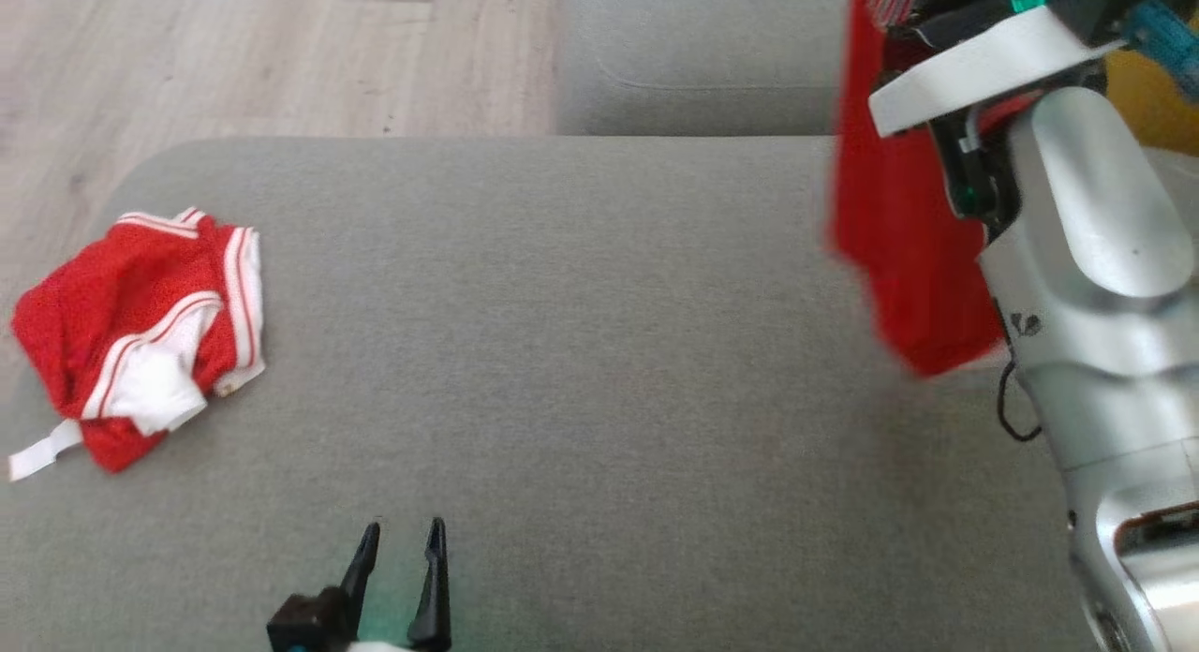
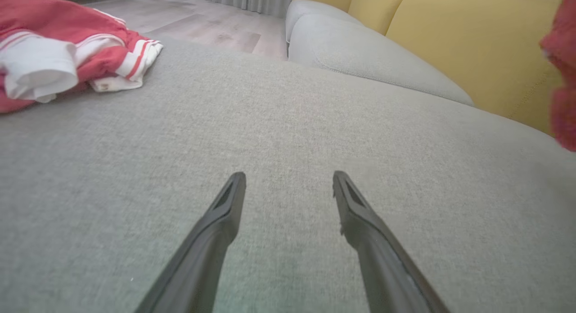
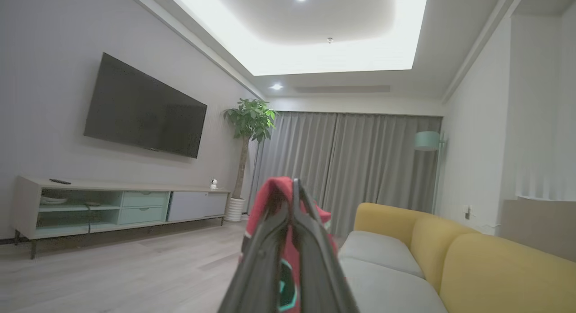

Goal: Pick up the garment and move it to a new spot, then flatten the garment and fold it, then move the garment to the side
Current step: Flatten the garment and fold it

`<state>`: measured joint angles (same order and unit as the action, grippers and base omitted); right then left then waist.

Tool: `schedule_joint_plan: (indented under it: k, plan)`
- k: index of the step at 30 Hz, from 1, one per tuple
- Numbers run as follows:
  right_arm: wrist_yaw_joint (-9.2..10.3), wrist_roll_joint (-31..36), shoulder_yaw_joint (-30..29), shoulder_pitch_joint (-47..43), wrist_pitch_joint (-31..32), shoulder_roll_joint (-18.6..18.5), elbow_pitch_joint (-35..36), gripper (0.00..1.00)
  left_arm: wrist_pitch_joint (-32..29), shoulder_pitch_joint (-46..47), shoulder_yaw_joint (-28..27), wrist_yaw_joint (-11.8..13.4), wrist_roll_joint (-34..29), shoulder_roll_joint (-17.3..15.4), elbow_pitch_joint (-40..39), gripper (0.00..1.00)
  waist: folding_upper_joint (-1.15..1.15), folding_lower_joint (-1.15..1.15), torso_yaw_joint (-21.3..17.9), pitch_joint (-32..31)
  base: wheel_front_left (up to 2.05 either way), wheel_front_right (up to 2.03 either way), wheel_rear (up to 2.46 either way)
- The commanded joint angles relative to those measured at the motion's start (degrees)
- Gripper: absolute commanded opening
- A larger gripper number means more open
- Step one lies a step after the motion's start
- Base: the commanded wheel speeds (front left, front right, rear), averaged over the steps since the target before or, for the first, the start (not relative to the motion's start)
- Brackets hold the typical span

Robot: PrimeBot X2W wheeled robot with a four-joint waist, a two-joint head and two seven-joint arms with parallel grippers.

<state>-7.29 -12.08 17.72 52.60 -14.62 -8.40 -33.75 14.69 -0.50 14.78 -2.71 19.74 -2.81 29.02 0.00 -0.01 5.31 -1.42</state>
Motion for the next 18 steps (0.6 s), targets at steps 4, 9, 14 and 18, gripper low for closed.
schedule_joint_plan:
  k: [4, 9, 14, 18]
  plan:
    - [-0.2, -0.49, -0.3, 2.54, 0.82, 0.85, -0.3, 0.0, 0.3, -0.65, -2.22, -0.05, -0.65, -0.07, -1.34, 1.0, 0.0, 0.01, 1.42, -0.54, 0.0, 0.0, 0.0]
    - [-0.2, -1.0, -2.28, 2.29, 0.92, 0.55, -0.38, 0.0, 0.3, -2.01, -3.4, -0.18, -1.06, -0.07, -1.71, 1.0, 0.0, 0.01, 0.36, -0.73, 0.0, 0.0, 0.0]
    - [-0.2, -1.32, -2.85, 1.09, 2.42, 0.44, 0.61, 0.0, 0.3, -1.06, -3.56, -0.3, -1.31, -0.07, -2.08, 1.0, 0.0, 0.01, -1.12, -0.3, 0.0, 0.0, 0.0]
    - [-0.2, 0.42, -3.86, -4.97, 3.82, -2.16, -2.76, 0.0, 0.3, 0.25, -2.77, -0.22, -0.71, -0.07, -2.38, 1.0, 0.0, 0.01, -1.47, 0.56, 0.0, 0.0, 0.0]
